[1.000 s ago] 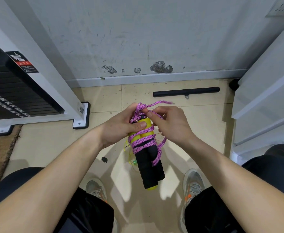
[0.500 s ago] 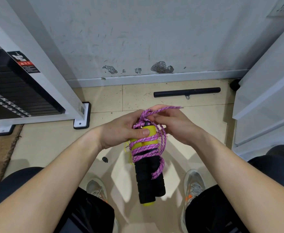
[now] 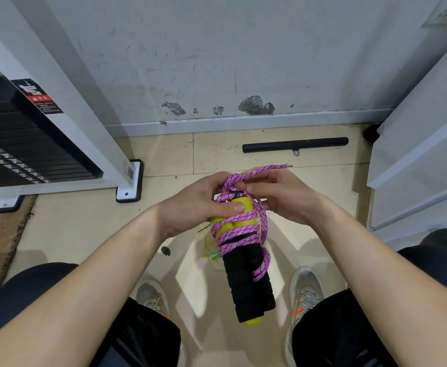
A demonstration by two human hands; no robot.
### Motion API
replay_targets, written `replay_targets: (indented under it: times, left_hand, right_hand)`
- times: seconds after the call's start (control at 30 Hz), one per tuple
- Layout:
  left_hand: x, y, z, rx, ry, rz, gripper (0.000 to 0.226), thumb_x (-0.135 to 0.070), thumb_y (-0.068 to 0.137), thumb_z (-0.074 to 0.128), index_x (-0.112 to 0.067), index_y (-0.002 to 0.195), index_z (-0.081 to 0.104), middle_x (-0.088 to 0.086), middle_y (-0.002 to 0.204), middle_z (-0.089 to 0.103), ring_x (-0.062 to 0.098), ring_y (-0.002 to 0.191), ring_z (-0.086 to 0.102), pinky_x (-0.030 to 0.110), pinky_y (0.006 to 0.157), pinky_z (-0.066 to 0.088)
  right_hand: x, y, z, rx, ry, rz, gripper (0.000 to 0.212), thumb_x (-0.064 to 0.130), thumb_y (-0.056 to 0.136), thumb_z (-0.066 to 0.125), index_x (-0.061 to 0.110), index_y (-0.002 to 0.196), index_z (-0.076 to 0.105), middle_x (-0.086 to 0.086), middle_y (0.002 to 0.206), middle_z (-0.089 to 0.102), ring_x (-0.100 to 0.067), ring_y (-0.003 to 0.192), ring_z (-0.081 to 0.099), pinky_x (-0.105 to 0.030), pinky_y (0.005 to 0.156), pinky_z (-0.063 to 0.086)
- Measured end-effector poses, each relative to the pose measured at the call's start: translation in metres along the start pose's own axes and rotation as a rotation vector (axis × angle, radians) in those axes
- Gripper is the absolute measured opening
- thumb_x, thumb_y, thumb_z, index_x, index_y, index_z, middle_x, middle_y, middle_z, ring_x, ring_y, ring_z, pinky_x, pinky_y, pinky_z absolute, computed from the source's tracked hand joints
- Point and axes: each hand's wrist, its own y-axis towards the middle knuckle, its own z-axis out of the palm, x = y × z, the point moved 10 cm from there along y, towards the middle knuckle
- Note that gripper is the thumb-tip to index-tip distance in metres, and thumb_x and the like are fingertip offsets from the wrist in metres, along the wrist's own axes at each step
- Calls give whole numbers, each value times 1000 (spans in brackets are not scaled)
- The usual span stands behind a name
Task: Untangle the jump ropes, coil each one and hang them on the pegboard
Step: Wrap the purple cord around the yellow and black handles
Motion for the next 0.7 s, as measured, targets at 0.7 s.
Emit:
replay_targets:
  times: [0.7]
  left_hand:
    - [9, -5, 9, 74, -89, -121, 63, -9, 79, 76, -10, 131, 41, 8, 114, 68, 29, 107, 67, 45, 95, 53]
  right_hand:
    - [17, -6, -7, -218, -439, -137, 9, 14, 86, 77, 11, 92, 71, 7, 66, 69, -8, 66, 67, -23, 70, 51]
